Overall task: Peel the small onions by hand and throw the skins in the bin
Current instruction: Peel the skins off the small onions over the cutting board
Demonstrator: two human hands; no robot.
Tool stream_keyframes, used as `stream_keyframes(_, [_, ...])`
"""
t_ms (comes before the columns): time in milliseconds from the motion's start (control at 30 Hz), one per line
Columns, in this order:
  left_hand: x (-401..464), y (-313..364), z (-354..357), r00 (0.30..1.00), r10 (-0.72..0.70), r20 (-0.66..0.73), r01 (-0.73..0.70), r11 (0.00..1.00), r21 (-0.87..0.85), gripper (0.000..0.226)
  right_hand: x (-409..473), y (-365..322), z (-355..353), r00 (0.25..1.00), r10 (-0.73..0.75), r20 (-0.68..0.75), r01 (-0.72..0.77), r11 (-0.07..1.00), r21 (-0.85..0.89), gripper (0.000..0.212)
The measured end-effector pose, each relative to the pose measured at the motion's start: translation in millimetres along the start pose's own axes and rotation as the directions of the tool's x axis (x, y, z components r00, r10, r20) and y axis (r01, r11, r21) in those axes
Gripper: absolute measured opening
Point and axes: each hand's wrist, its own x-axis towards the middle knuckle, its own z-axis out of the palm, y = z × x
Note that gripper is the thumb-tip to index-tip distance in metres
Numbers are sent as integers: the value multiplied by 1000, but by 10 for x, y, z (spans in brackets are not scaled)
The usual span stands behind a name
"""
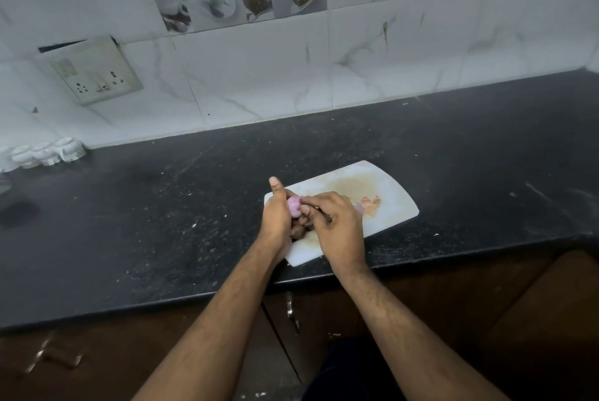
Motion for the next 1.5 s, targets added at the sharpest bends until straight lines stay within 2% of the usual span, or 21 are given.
stream_keyframes(167, [19,-6,-43,999,-23,36,24,999,-27,68,-5,-7,21,997,-73,30,76,990,-117,13])
stream_keyframes(267, [45,-14,-59,998,-41,36,43,998,-48,67,-3,-3,41,989,-134,58,144,967,-212,17])
stream_keyframes(400, [53,0,-68,995,-68,74,72,996,-53,79,2,-91,55,966,-231,116,259,884,-388,31])
stream_keyframes(500, [34,13,-76,989,-92,118,96,995,-29,88,14,-81,55,953,-260,157,304,802,-514,24])
stream_keyframes(667, [150,1,-174,987,-160,33,164,969,-183,75,13,-58,63,897,-337,284,439,747,-499,18])
stream_keyframes(733, [174,-34,-211,988,-150,41,156,964,-216,73,19,-42,27,941,-277,195,336,833,-439,22])
stream_keyframes(800, [153,-67,-248,992,-111,54,121,960,-254,72,59,23,-1,994,-104,15,104,946,-309,25])
stream_keyframes(833, [142,-81,-261,994,-94,56,106,955,-277,71,78,47,-5,999,-13,-31,4,961,-277,27])
stream_keyframes(900, [131,-104,-278,996,-65,66,82,952,-293,70,103,61,4,996,92,-18,-94,958,-272,25])
stream_keyframes(967, [129,-114,-274,996,-47,79,67,960,-272,70,102,43,28,992,123,4,-118,958,-260,13])
stream_keyframes(1067, [138,-126,-265,995,-32,91,55,962,-267,72,97,18,26,997,79,-2,-77,963,-257,19])
stream_keyframes(1133, [130,-124,-259,996,-24,88,47,961,-271,73,91,21,32,1000,21,2,-20,970,-243,11])
stream_keyframes(1233, [106,-121,-225,998,-8,56,22,963,-267,71,87,7,43,995,-31,94,48,981,-186,28])
stream_keyframes(1333, [83,-105,-152,1000,10,-14,-13,971,-239,68,77,-21,53,977,-82,197,106,988,-113,25])
stream_keyframes(1400, [64,-94,-96,999,25,-46,-35,974,-222,66,91,-22,45,977,-64,204,85,992,-92,21])
stream_keyframes(1500, [50,-118,-54,997,77,-17,-79,989,-122,71,117,-6,19,986,18,163,-11,999,-46,16])
